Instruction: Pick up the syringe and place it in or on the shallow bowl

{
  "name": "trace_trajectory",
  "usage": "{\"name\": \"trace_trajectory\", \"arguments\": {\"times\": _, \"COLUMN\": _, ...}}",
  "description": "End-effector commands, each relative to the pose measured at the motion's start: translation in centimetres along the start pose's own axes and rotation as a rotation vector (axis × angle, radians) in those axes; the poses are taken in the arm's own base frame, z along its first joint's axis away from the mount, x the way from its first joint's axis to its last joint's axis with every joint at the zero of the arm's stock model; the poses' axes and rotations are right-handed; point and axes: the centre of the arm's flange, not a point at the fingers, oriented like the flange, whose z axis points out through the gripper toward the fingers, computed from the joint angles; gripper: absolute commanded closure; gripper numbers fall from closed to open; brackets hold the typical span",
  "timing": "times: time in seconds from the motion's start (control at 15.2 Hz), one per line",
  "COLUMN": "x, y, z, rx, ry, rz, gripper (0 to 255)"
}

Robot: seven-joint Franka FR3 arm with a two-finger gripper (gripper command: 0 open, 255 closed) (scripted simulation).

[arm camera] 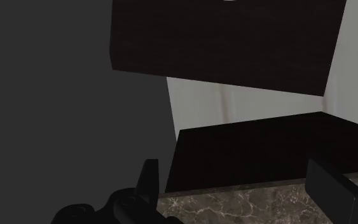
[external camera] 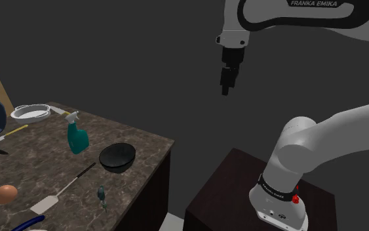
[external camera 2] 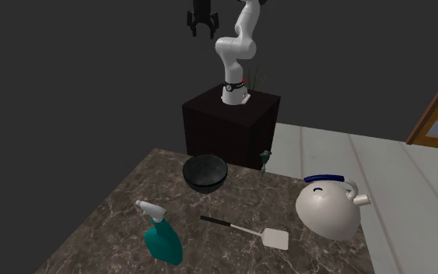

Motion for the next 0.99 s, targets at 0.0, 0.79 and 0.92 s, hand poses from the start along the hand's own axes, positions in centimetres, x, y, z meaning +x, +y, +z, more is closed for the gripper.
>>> {"name": "trace_trajectory", "arguments": {"times": 0.0, "x": 0.0, "y": 0.0, "z": 0.0, "rx": 0.000, "ry": 0.000, "rz": 0.000, "gripper": 0}}
{"name": "trace_trajectory", "arguments": {"times": 0.79, "x": 4.8, "y": -12.7, "z": 7.4, "rx": 0.020, "ry": 0.017, "rz": 0.150, "gripper": 0}}
{"name": "trace_trajectory", "arguments": {"times": 0.92, "x": 5.8, "y": -14.8, "z": 8.7, "rx": 0.023, "ry": 0.020, "rz": 0.175, "gripper": 0}}
